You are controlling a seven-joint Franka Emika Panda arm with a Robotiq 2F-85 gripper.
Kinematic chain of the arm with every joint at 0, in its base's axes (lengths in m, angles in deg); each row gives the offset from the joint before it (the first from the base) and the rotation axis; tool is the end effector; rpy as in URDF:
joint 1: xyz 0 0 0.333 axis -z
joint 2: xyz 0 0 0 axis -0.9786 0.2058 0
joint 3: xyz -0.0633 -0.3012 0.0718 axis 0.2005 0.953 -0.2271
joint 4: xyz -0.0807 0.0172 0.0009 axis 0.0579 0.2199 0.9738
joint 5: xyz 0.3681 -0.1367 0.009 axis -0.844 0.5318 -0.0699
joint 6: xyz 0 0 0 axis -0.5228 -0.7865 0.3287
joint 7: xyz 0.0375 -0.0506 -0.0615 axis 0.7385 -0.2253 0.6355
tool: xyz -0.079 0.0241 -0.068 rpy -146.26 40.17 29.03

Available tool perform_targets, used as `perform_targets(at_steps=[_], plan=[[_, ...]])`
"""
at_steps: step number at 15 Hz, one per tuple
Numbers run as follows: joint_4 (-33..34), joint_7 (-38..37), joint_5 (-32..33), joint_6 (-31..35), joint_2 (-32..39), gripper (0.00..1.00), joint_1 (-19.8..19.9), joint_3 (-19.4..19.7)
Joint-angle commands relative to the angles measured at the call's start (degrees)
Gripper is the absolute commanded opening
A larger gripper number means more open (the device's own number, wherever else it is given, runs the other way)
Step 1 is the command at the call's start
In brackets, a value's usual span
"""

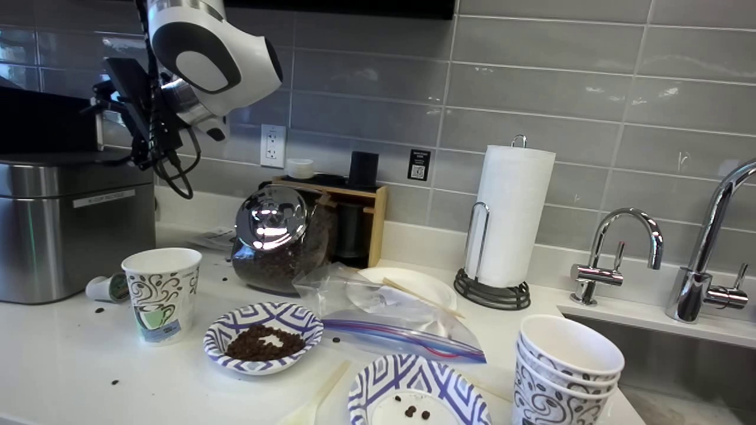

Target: Open the lid on the bin and put a k-cup into it then close it

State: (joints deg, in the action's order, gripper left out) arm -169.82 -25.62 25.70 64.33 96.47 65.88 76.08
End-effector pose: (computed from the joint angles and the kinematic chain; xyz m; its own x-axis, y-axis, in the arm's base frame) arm 0.5420 0.3243 0.3981 0.8406 0.5344 0.0877 0.3313 -0.3793 -0.8639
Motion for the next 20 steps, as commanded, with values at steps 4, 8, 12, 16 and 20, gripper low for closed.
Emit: perform_targets(at_steps=[4, 8, 12, 16, 20], plan=[[0.77, 2.76, -2.61, -3.28, 0.44, 1.0, 1.02, -0.55], [1.79, 2.99, -2.42, -4.09, 0.74, 1.0, 0.75, -0.61], [3.75, 2.32, -1.68, -5.56, 1.09, 1.0, 0.24, -0.84], [5.92, 1.77, -1.16, -6.22, 1.87, 1.0, -0.4, -1.25], [8.83, 0.73, -0.01, -7.7, 3.23, 1.0, -1.35, -1.74]])
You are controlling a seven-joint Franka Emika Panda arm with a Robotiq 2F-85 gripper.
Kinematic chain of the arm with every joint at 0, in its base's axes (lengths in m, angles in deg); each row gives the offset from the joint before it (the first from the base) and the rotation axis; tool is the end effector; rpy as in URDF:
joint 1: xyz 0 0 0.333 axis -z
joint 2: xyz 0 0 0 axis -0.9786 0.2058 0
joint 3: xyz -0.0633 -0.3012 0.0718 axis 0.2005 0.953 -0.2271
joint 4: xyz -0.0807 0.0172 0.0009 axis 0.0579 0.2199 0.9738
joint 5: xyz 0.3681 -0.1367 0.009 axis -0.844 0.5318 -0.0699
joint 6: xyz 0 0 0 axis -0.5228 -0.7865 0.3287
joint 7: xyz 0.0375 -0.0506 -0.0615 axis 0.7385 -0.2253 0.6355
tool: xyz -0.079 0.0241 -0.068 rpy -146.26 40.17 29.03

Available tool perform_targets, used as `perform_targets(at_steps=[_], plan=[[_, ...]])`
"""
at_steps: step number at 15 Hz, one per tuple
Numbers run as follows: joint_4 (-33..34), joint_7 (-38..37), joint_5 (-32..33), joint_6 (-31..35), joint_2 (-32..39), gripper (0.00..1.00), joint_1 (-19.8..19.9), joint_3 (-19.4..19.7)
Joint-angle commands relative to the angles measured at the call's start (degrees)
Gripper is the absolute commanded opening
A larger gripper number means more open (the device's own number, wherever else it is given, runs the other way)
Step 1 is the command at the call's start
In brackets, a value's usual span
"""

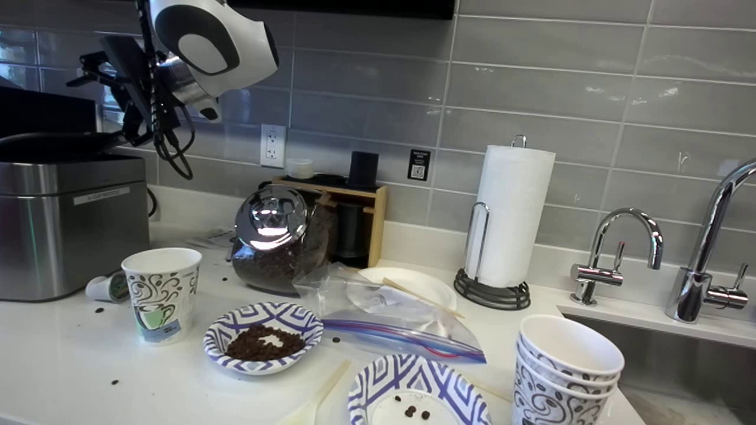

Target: Open the lid on the bin and put a k-cup into it then close it

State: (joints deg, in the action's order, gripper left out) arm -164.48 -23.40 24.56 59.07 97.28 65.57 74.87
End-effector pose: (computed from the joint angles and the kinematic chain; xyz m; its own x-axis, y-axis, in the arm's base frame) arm 0.5406 0.3466 0.4344 0.7792 0.6036 0.1686 0.3945 -0.2633 -0.8804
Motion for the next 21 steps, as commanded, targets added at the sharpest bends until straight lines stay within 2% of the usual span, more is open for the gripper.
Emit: perform_targets(at_steps=[1, 9, 14, 21], plan=[[4.31, -1.76, 1.39, -2.98, 2.84, 1.0, -1.26, -0.66], [11.29, -6.02, 5.16, -7.35, 5.76, 1.0, -3.7, -1.48], [16.47, -7.77, 10.89, -9.2, 6.75, 1.0, -5.52, -2.28], [19.38, -11.97, 15.6, -9.42, 7.92, 1.0, -7.47, -3.46]])
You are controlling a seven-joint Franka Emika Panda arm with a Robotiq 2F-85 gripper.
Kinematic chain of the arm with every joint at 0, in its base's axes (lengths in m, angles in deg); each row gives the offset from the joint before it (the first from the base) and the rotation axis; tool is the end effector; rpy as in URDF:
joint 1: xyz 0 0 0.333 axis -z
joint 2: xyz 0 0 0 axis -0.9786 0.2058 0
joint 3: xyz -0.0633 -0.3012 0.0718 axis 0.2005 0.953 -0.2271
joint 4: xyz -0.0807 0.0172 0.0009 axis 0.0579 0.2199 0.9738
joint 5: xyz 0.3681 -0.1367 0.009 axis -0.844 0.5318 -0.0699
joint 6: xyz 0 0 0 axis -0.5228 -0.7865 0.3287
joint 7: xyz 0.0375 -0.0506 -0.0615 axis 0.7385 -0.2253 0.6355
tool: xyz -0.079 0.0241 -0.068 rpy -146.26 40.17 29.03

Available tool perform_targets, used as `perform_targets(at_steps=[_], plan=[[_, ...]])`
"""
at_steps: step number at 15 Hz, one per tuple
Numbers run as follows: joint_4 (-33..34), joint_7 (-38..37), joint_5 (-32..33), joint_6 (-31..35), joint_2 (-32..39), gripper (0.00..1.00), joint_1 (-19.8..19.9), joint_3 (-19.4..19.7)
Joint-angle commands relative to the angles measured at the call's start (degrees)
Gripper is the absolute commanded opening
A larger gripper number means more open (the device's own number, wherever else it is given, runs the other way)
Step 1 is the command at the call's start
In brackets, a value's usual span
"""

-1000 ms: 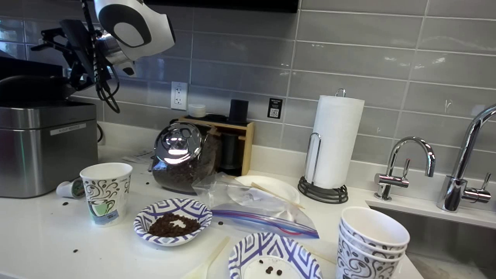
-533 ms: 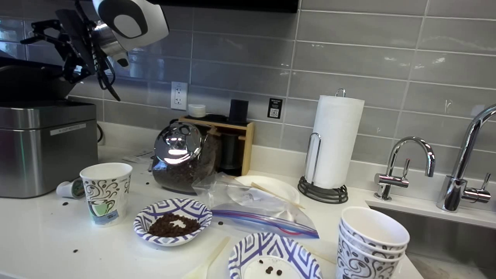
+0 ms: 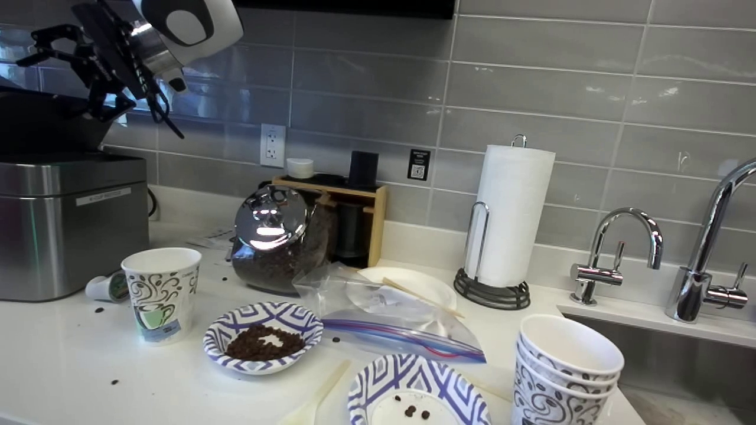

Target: Open the lid on the bin and put a k-cup into it then close it

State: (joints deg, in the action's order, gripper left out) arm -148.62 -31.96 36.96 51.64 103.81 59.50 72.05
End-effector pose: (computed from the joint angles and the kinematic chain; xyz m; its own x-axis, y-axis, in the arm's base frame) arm 0.5208 0.4246 0.4750 0.6156 0.7795 0.1159 0.5029 -0.2753 -0.8194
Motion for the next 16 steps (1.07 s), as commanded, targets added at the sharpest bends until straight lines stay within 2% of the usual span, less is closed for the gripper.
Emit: perform_targets(at_steps=[1, 3, 6, 12, 16], plan=[[3.53, -3.94, 3.1, -2.11, 1.41, 1.0, -1.36, -0.88], [2.67, -5.05, 1.43, -1.66, 1.17, 1.0, -0.95, -1.34], [-0.4, -6.39, 1.11, 2.53, -1.21, 1.0, -1.18, -0.89], [-4.67, -7.17, 3.58, 9.39, -4.3, 1.0, -1.83, -0.57], [-8.61, -7.56, 4.68, 16.34, -6.3, 1.0, -2.64, -0.97]])
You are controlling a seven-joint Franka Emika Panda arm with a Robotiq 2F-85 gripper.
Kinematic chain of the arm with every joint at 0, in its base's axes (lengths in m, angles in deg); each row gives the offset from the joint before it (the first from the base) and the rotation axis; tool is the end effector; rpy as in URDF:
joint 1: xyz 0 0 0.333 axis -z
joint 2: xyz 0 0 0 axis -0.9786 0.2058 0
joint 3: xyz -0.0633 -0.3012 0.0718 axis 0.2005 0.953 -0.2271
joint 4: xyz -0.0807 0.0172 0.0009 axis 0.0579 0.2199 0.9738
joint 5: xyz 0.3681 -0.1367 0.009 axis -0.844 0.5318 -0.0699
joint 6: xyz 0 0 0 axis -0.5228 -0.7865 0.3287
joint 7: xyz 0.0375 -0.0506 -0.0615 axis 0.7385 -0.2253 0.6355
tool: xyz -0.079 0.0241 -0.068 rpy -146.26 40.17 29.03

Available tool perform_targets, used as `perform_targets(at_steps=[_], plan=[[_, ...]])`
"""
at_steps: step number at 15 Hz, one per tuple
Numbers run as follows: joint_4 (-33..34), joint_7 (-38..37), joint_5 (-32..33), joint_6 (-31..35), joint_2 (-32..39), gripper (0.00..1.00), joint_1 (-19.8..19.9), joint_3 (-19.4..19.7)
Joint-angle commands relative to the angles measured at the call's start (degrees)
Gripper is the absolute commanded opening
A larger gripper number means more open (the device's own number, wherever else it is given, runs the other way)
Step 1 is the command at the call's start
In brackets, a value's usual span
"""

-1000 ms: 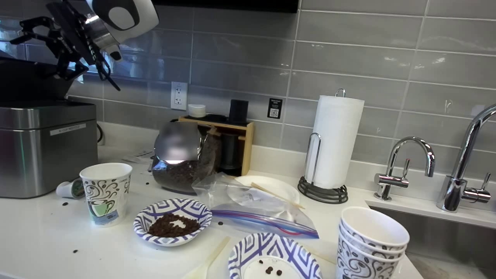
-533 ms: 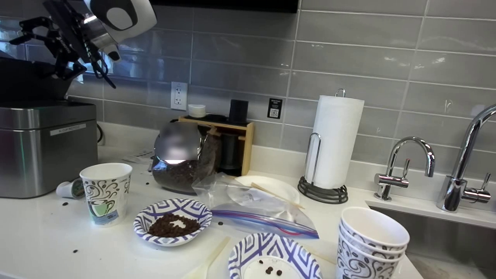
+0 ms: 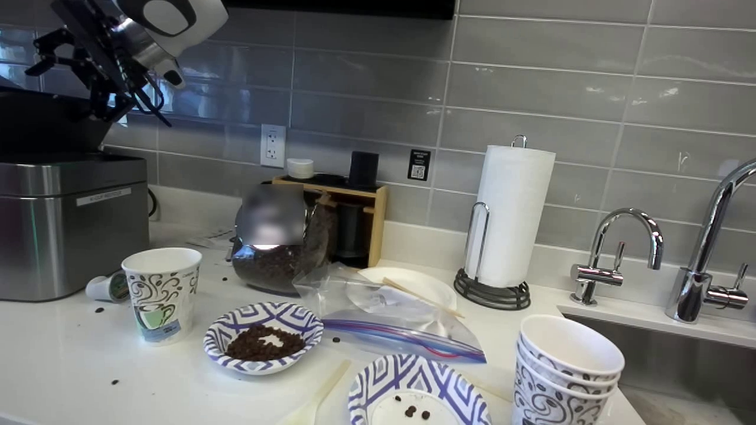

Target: Open the lid on the bin and put a k-cup into it then close it

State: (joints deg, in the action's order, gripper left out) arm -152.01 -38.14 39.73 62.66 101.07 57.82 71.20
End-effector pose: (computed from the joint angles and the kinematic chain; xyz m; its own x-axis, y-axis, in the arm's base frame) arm 0.5153 0.4408 0.4816 0.7166 0.6875 0.1173 0.5129 -0.4056 -0.7566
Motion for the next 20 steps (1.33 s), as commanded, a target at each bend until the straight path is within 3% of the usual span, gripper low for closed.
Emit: perform_targets(at_steps=[1, 5, 11, 14, 20], plan=[[-6.37, -1.33, 1.98, 7.12, -4.0, 1.0, -1.05, -0.28], [-10.34, -2.86, 2.3, 13.12, -5.62, 1.0, -1.35, -0.67], [-16.32, -8.13, 8.66, 20.04, -10.39, 1.0, -2.14, -0.96], [-19.63, -8.63, 7.18, 25.0, -12.67, 1.0, -1.54, -2.42], [-22.41, -6.9, 3.69, 27.02, -15.24, 1.0, -0.84, -4.07]])
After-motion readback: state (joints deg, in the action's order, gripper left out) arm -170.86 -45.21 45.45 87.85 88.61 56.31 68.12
